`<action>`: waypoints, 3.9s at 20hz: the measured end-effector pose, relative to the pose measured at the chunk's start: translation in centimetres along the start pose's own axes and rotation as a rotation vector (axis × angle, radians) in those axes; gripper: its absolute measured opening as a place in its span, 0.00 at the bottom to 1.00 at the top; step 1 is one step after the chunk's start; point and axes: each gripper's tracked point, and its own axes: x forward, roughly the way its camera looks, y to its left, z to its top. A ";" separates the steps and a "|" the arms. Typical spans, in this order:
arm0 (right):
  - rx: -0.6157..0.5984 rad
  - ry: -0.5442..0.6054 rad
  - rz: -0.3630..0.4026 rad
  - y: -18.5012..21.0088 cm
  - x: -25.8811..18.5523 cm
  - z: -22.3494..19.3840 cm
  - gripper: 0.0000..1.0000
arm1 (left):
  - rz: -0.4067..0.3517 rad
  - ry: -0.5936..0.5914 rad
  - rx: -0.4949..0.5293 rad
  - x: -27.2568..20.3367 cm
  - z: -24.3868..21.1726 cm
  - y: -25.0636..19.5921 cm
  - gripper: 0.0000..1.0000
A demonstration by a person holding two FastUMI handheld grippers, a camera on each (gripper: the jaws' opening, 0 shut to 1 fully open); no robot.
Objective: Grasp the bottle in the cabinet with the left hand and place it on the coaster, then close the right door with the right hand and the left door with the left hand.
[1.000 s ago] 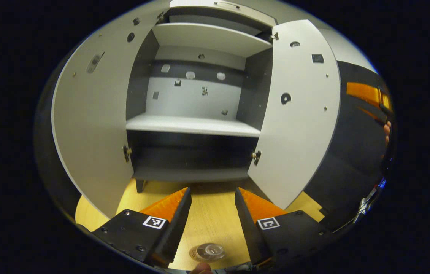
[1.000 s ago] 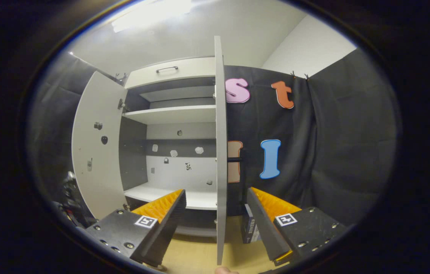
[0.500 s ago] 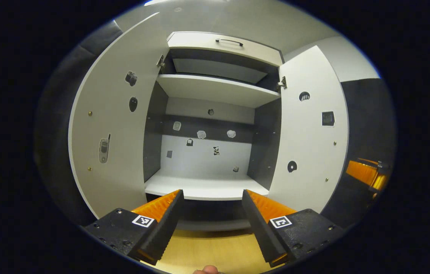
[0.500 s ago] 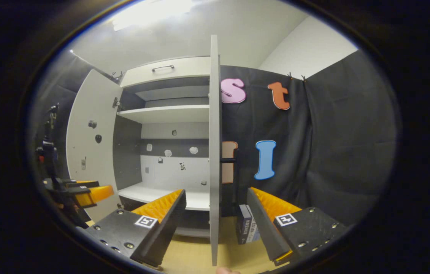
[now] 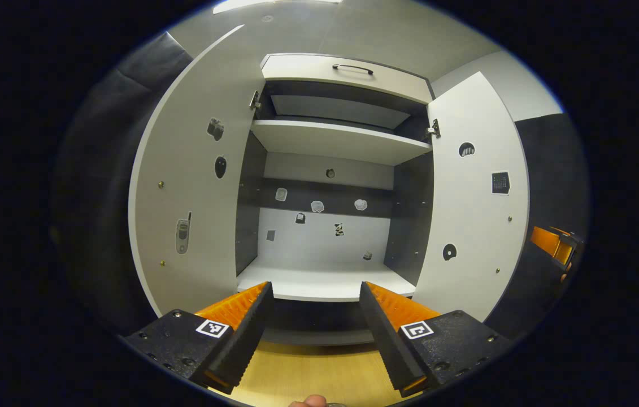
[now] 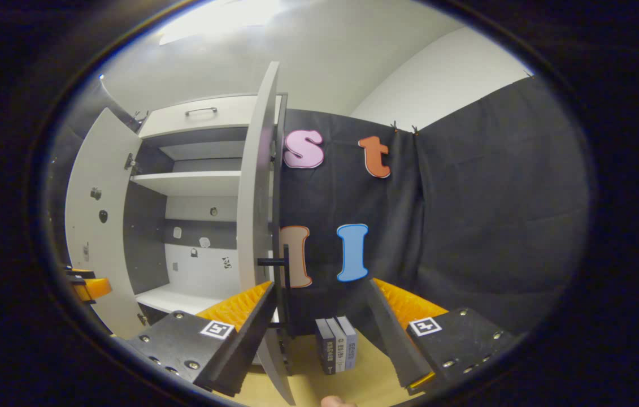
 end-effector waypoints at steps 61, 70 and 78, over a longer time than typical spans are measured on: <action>0.117 0.105 0.605 26.3 -1.3 -3.4 0.98 | 0.508 -0.065 0.013 -11.4 3.0 20.7 0.94; 0.109 0.088 0.560 25.4 -1.3 -3.2 0.99 | 0.566 -0.019 -0.037 -9.3 1.1 23.4 0.94; 0.088 0.077 0.506 23.4 -0.7 -3.1 0.98 | 0.513 0.025 -0.063 -6.0 -1.2 22.2 0.95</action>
